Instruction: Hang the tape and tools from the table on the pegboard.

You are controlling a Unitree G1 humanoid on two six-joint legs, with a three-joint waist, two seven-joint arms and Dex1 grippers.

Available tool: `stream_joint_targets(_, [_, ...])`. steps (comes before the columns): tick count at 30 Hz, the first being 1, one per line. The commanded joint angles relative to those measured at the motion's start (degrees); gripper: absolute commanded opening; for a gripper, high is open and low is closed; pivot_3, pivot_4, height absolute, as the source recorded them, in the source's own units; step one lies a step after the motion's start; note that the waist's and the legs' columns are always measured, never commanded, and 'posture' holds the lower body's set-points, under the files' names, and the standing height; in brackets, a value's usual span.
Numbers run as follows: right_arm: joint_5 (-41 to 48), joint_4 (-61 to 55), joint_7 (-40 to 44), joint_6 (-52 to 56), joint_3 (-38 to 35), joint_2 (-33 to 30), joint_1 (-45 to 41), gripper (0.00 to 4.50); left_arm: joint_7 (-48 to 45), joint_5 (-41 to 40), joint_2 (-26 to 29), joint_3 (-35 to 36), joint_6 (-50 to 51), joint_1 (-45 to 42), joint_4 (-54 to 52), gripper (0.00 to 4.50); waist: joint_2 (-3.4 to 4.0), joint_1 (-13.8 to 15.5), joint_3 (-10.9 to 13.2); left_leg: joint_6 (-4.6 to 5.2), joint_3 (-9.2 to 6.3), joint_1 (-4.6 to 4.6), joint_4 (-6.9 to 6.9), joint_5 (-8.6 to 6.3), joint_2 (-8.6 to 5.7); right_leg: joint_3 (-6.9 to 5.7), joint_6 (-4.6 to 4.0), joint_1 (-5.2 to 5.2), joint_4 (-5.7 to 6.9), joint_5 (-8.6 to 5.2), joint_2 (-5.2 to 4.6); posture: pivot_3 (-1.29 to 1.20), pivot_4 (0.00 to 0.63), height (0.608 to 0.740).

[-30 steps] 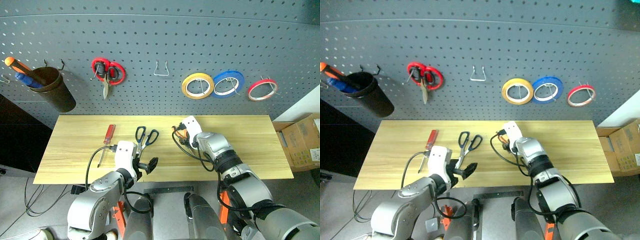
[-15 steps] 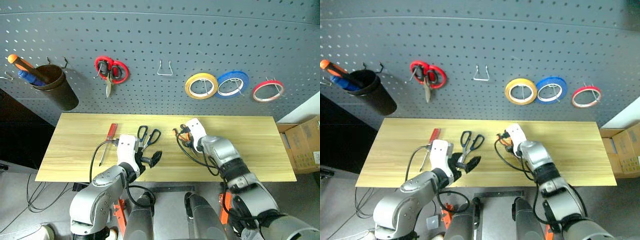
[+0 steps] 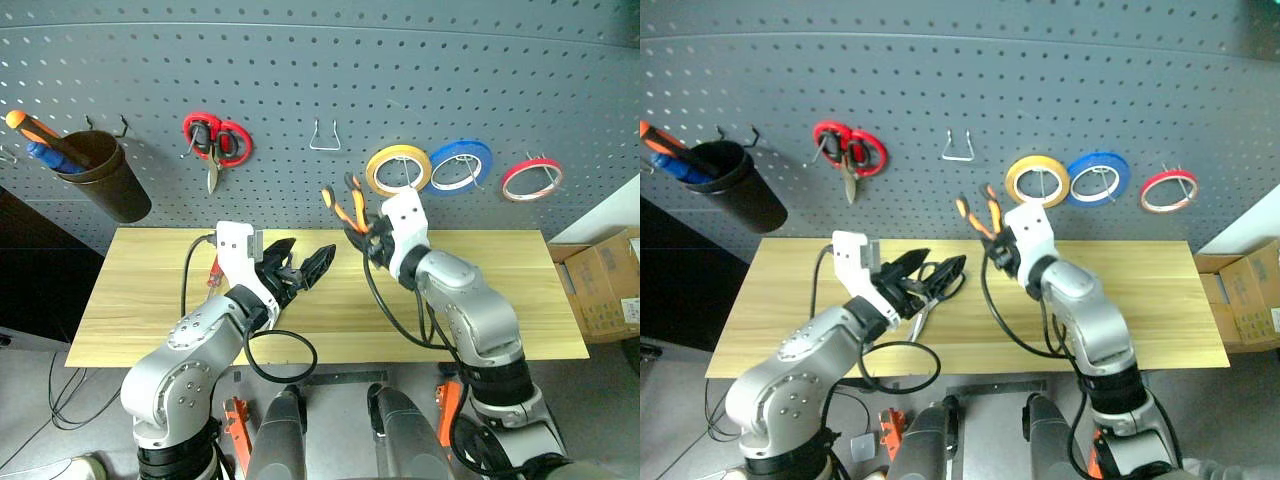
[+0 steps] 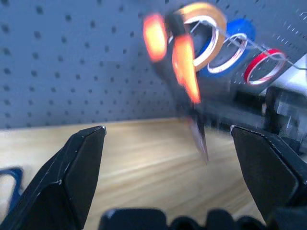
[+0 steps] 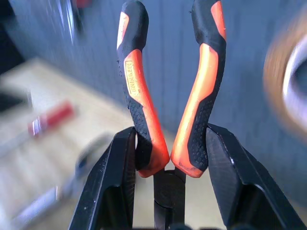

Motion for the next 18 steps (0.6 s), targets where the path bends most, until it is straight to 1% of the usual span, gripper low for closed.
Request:
stream_joint_targets(1, [0.58,1.13,-1.31,-8.99,-1.78,1.30,-4.37,1.71,1.96,-3.60,1.11,2.48,-0.08,-2.70,-4.53,4.50,-0.12,0.36,-0.48,0.00,-0.02,0.00,0.00,0.00,0.00,-0.02,-0.01,0.02,-0.01,0.01,0.00,0.15,0.146,0.740])
stream_joint_targets(5, [-1.50,4.97,-3.75,-20.71,-2.34,1.70,-7.47,1.71,3.80,-4.97,2.18,3.25,-0.38,-3.69,-4.66,4.50,-0.21,1.52,-1.46,-0.01,-0.09,0.01,-0.01,0.00,-0.01,-0.10,-0.04,0.09,-0.06,0.02,-0.01,0.18,0.127,0.740])
stream_joint_targets(8, [-3.70,8.26,-5.02,-27.24,-1.46,1.37,-8.50,1.71,4.61,-4.73,2.74,2.86,-1.30,-3.44,-4.07,4.50,-0.26,2.32,-2.20,-0.01,-0.09,0.03,0.00,0.00,-0.02,-0.12,-0.05,0.12,-0.05,0.03,-0.02,0.19,0.123,0.740])
stream_joint_targets(9, [-4.80,11.11,-6.16,-30.14,-1.51,1.48,-9.97,1.71,4.87,-4.41,2.75,2.68,-1.95,-3.87,-3.69,4.50,-0.30,2.61,-2.44,-0.02,-0.09,0.07,0.00,0.01,-0.02,-0.12,-0.05,0.15,-0.04,0.03,-0.02,0.19,0.114,0.740])
stream_joint_targets(14, [-7.39,25.10,-10.58,-41.10,-2.95,2.09,-17.56,1.71,5.38,-4.16,3.55,2.49,-3.89,-5.58,-2.44,4.50,-0.37,2.74,-3.10,-0.09,-0.11,0.26,0.01,0.22,0.00,-0.19,-0.26,0.30,-0.04,0.23,0.01,0.19,0.109,0.740])
stream_joint_targets(18, [-7.49,38.31,-14.14,-49.12,-4.45,3.80,-24.21,1.71,4.62,-3.54,4.52,1.77,-5.65,-7.84,0.28,4.50,-0.36,2.74,-3.47,-0.11,-0.16,0.34,-0.01,0.42,0.02,-0.23,-0.27,0.37,-0.02,0.39,0.04,0.20,0.121,0.740])
